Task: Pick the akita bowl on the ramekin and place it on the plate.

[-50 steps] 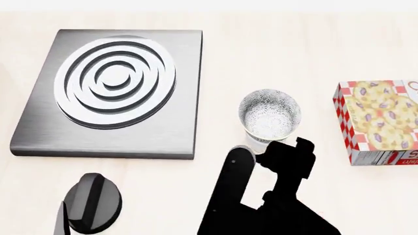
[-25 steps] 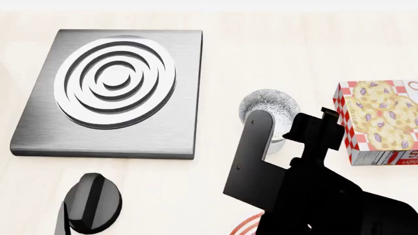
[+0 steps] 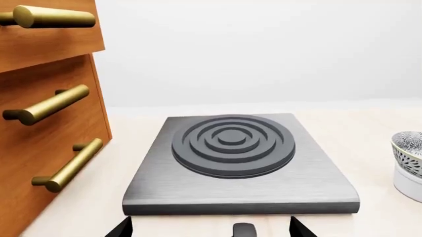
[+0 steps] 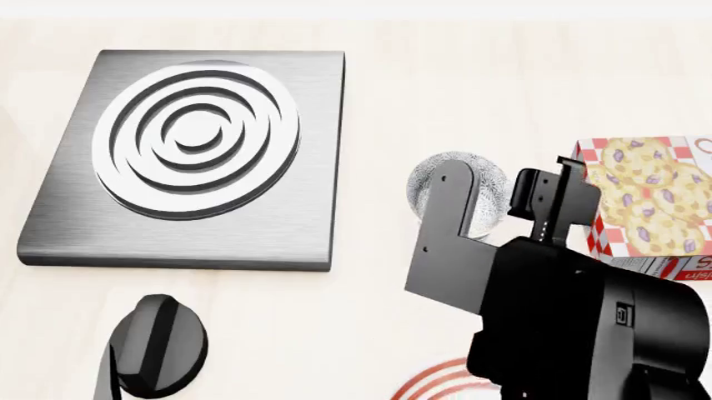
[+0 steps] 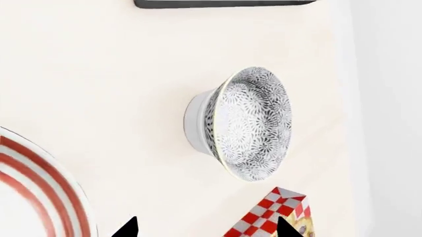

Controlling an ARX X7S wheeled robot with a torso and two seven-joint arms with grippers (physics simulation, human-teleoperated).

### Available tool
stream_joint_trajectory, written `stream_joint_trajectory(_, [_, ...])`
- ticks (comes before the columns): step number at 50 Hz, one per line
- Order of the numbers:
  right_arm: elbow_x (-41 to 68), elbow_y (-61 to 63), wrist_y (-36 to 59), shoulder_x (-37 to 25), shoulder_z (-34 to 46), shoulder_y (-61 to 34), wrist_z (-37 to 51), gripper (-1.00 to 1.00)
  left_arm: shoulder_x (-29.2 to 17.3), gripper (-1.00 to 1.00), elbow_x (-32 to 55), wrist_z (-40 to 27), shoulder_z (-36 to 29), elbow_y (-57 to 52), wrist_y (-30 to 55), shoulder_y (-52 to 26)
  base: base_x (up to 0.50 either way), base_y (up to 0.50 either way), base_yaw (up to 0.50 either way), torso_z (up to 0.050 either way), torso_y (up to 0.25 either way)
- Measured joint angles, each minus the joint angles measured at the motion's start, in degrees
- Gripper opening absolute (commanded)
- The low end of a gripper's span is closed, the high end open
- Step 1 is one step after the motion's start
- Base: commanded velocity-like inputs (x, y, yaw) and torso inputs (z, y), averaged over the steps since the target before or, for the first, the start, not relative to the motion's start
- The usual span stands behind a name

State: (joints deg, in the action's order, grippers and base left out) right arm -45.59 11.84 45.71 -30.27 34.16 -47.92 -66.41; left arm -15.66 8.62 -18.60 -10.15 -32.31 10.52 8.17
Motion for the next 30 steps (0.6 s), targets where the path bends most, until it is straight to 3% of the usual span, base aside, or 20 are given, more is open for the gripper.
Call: stream_joint_trajectory(30, [5.6, -6.0, -9.0, 1.9, -2.1, -3.3, 8.0, 1.00, -0.7, 1.00, 0.6, -1.0, -0.7, 0.8, -0.4, -0.4, 0.00, 0.00, 0.00, 0.000, 0.000])
